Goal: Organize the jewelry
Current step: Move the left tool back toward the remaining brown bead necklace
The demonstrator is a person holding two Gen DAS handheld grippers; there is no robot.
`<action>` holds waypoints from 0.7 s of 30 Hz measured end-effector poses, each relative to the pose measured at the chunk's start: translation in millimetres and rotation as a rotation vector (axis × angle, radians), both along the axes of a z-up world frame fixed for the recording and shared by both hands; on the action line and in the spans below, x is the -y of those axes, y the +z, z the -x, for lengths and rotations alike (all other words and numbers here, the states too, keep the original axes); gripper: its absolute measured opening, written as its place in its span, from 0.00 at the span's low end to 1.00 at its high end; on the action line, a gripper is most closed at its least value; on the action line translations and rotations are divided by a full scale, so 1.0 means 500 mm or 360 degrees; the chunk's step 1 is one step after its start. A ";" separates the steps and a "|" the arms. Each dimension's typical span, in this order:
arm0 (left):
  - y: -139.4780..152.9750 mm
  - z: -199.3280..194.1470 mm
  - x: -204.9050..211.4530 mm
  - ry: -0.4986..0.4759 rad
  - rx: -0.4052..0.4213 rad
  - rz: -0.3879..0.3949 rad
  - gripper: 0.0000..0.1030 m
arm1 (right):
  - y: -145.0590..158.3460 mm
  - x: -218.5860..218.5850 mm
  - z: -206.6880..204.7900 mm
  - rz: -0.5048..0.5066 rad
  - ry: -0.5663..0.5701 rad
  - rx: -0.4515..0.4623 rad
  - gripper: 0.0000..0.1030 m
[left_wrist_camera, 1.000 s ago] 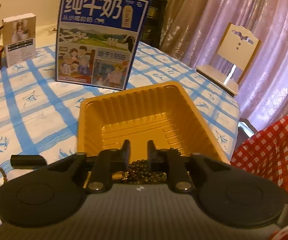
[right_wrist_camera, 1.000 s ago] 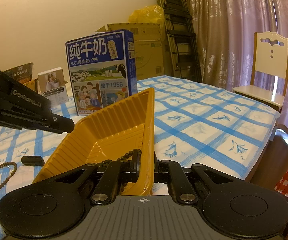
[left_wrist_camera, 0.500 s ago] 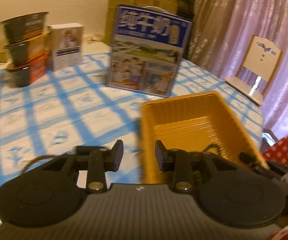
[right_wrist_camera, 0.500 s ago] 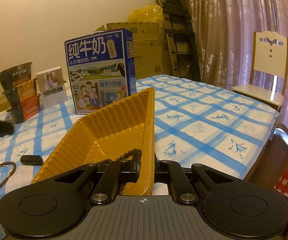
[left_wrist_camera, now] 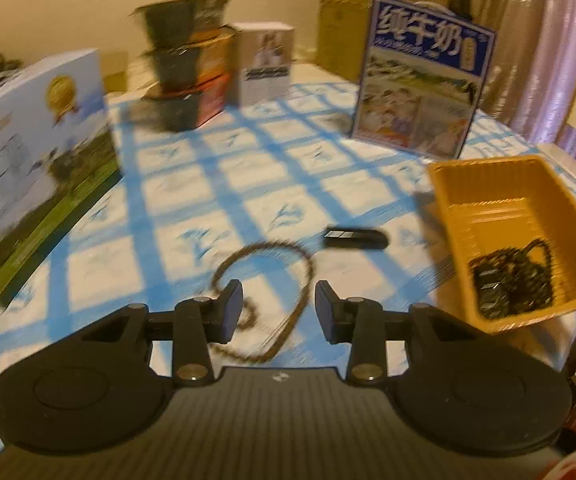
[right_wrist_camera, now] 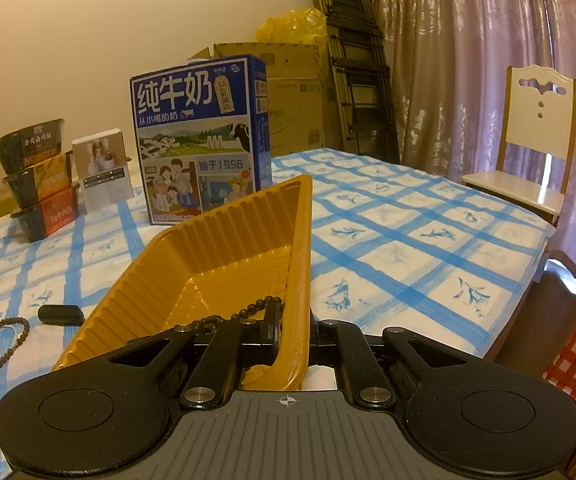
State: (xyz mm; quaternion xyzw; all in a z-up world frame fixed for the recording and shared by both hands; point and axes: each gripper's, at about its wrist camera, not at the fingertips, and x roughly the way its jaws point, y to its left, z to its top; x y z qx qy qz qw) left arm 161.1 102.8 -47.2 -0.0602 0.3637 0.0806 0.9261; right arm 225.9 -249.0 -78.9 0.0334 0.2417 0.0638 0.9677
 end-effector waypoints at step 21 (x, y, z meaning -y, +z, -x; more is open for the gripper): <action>-0.078 0.032 -0.026 -0.0018 -0.0102 -0.0084 0.33 | -0.006 0.000 0.004 0.0015 -0.0001 -0.0022 0.08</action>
